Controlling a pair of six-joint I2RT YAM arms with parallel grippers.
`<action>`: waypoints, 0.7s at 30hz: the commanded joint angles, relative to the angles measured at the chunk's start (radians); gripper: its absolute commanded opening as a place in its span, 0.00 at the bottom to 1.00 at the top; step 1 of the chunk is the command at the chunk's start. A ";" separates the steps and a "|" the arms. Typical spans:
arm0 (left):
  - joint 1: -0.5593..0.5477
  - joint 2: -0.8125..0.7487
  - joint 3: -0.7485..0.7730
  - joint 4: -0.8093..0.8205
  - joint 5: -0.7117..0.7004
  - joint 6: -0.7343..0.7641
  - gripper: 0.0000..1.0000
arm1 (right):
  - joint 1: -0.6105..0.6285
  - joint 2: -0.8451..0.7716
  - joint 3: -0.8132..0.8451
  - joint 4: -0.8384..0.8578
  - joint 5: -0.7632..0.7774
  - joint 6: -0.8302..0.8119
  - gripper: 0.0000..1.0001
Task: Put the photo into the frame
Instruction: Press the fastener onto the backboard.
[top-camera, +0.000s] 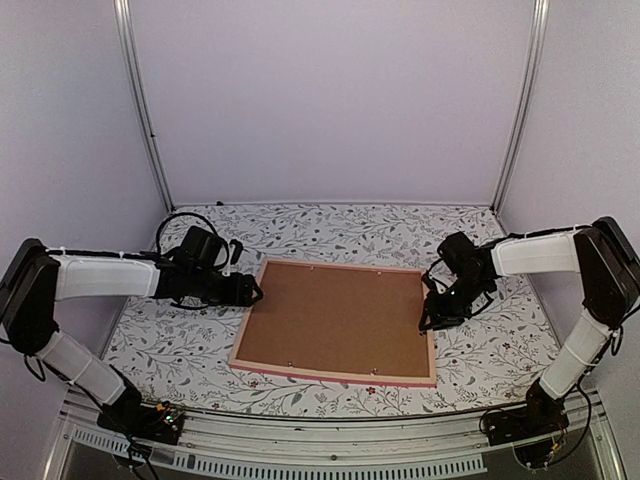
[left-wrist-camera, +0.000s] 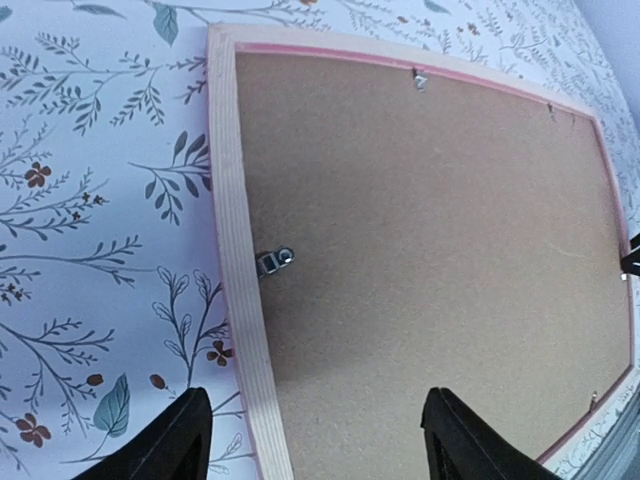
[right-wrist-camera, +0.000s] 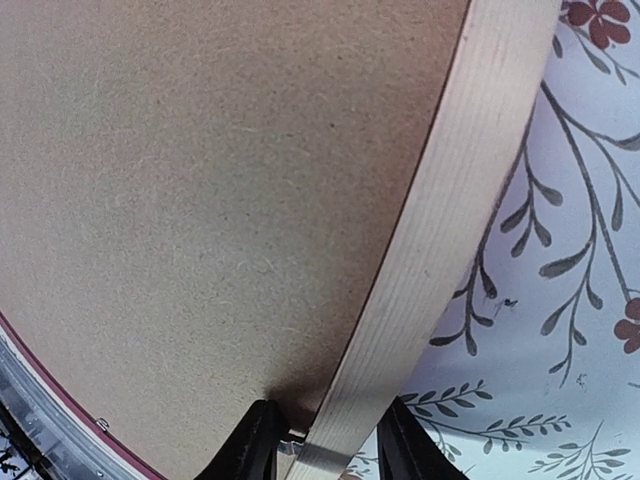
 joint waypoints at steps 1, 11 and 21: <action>-0.010 -0.090 -0.017 0.011 0.043 0.033 0.75 | -0.025 0.055 0.047 0.007 0.035 -0.036 0.34; -0.183 -0.179 -0.018 0.064 0.100 0.152 0.74 | -0.065 0.168 0.208 0.014 0.038 -0.091 0.28; -0.428 0.060 0.163 0.052 0.130 0.352 0.77 | -0.095 0.165 0.324 -0.021 0.103 -0.112 0.54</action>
